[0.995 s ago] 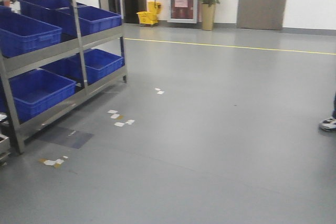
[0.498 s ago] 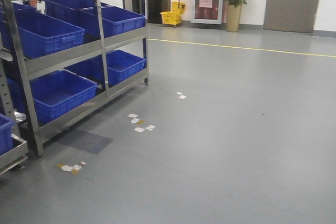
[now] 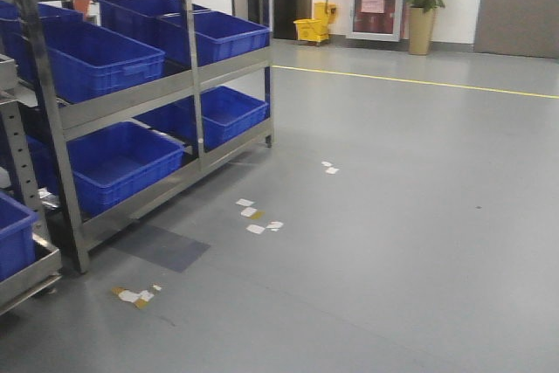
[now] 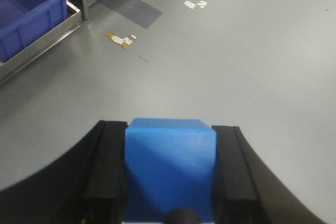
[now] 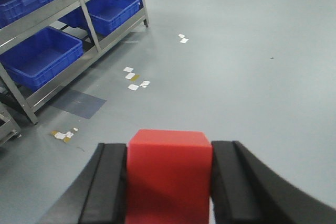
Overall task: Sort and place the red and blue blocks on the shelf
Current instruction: 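Turn the base toward the metal shelf of blue bins, then drive up to the shelf, bringing both cubes over the upper blue bins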
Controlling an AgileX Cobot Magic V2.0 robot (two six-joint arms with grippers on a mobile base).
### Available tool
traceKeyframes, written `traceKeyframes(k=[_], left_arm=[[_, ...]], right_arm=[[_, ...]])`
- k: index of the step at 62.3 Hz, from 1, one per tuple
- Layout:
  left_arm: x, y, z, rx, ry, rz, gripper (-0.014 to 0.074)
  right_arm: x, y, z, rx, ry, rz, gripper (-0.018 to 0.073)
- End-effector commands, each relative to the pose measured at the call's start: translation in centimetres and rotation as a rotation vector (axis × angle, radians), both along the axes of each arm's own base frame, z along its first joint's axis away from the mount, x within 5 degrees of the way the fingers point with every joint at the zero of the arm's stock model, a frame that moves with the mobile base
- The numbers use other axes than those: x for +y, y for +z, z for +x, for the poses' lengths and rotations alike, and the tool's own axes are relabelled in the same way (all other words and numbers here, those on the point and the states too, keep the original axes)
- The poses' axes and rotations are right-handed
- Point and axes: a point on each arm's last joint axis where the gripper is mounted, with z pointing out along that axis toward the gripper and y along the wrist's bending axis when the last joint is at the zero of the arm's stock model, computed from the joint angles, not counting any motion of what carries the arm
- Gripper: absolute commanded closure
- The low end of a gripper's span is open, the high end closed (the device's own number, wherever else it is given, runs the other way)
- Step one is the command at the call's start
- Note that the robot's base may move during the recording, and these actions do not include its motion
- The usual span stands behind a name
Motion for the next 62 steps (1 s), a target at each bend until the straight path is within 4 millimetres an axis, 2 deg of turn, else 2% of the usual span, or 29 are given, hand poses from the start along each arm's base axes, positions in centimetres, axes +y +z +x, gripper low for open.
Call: traceKeyframes(k=[1, 62], left_arm=[[-0.07, 1.45, 0.40, -0.097, 0.004, -0.023, 0.0472], [-0.07, 1.45, 0.40, -0.097, 0.004, -0.023, 0.0472]], right_arm=[[-0.13, 1.74, 0.11, -0.116, -0.011, -0.008, 0.0510], [-0.13, 1.74, 0.11, -0.116, -0.011, -0.008, 0.0510]])
